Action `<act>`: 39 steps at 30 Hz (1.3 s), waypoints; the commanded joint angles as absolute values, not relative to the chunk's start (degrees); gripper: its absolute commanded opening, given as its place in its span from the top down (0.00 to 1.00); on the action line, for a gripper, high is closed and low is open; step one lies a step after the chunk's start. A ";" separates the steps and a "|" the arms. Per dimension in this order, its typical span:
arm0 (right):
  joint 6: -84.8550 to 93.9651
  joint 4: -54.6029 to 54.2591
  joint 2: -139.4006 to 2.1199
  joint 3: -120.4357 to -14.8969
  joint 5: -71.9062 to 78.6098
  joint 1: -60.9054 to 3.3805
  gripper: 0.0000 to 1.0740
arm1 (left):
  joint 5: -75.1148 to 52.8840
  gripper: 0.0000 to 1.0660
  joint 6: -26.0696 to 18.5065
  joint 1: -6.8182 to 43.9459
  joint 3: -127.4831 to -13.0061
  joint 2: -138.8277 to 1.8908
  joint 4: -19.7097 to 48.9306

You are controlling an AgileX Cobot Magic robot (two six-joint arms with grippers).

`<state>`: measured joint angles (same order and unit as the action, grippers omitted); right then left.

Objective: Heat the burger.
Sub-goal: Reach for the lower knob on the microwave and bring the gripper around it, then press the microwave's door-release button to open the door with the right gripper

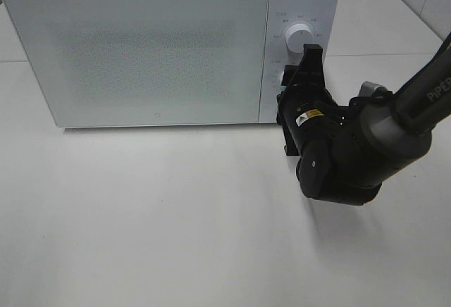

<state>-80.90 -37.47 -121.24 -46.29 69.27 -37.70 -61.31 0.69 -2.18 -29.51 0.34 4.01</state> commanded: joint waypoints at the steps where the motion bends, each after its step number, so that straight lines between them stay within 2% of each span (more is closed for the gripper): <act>1: -80.39 -28.13 -120.38 -48.64 78.55 -37.93 0.76 | -61.19 0.06 0.69 -2.29 -29.51 1.20 4.41; 2: -80.39 -28.13 -120.38 -48.64 78.55 -37.93 0.76 | -61.19 0.06 0.69 -2.29 -29.51 1.20 4.41; 4: -79.70 -28.93 -120.38 -48.64 78.50 -37.93 0.66 | -61.19 0.06 0.69 -2.29 -29.51 1.20 4.41; 5: -79.70 -28.93 -120.38 -48.64 78.50 -37.93 0.66 | -61.19 0.06 0.69 -2.29 -29.51 1.20 4.41; 7: -78.84 -29.05 -120.38 -48.64 78.50 -37.93 0.60 | -61.19 0.06 0.69 -2.29 -29.51 1.20 4.41; 18: -75.46 -31.86 -120.38 -48.64 78.61 -37.93 0.47 | -61.19 0.06 0.69 -2.29 -29.51 1.20 4.41; 20: -73.91 -31.74 -120.38 -48.64 78.55 -37.93 0.41 | -61.19 0.06 0.69 -2.29 -29.51 1.20 4.41; 26: -73.68 -31.17 -120.38 -48.64 76.49 -37.93 0.32 | -61.19 0.06 0.69 -2.29 -29.51 1.20 4.41; 34: -72.25 -29.91 -119.86 -48.53 71.05 -37.93 0.29 | -61.19 0.06 0.69 -2.29 -29.51 1.20 4.41; 39: -64.97 -28.19 -115.62 -44.69 63.94 -37.93 0.29 | -61.19 0.06 0.69 -2.29 -29.51 1.20 4.41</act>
<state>-68.81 -29.05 -117.63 -46.12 66.52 -38.33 -61.31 0.69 -2.18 -29.51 0.34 4.01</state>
